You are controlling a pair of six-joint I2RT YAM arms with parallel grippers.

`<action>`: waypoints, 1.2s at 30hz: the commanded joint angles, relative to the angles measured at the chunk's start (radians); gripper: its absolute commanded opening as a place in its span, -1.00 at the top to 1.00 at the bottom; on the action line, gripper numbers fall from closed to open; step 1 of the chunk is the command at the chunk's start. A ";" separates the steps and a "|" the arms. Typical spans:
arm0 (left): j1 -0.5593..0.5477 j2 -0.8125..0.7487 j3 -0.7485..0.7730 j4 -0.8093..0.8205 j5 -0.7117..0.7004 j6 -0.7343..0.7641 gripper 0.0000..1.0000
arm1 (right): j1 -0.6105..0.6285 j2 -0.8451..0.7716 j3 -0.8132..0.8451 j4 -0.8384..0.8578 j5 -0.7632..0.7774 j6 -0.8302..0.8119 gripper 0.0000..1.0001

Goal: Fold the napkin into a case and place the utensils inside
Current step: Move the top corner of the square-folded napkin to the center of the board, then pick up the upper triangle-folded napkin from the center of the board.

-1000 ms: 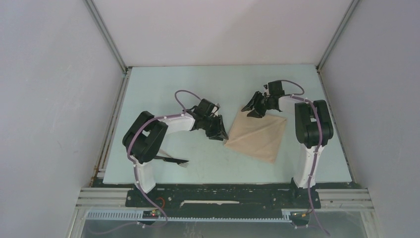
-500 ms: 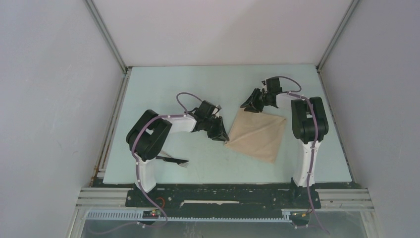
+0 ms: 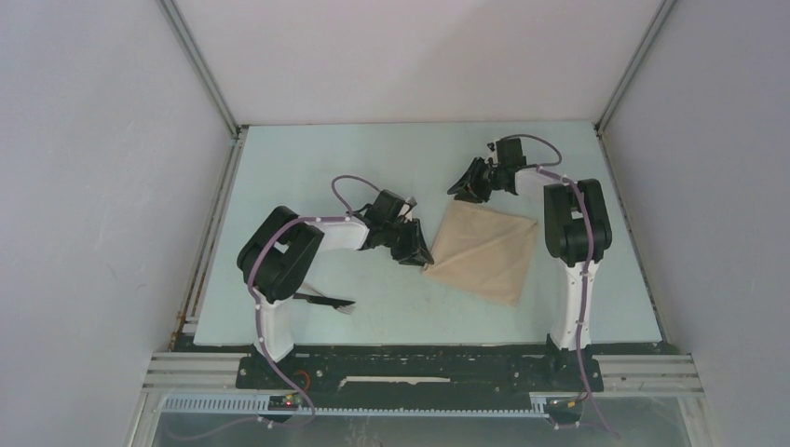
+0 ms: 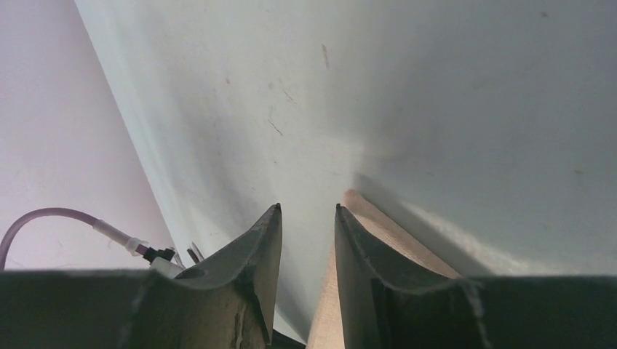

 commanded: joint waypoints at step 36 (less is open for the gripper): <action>-0.069 -0.459 -0.543 0.262 -0.012 -0.196 -0.21 | 0.222 -0.843 -0.457 -0.683 0.489 -0.368 -0.41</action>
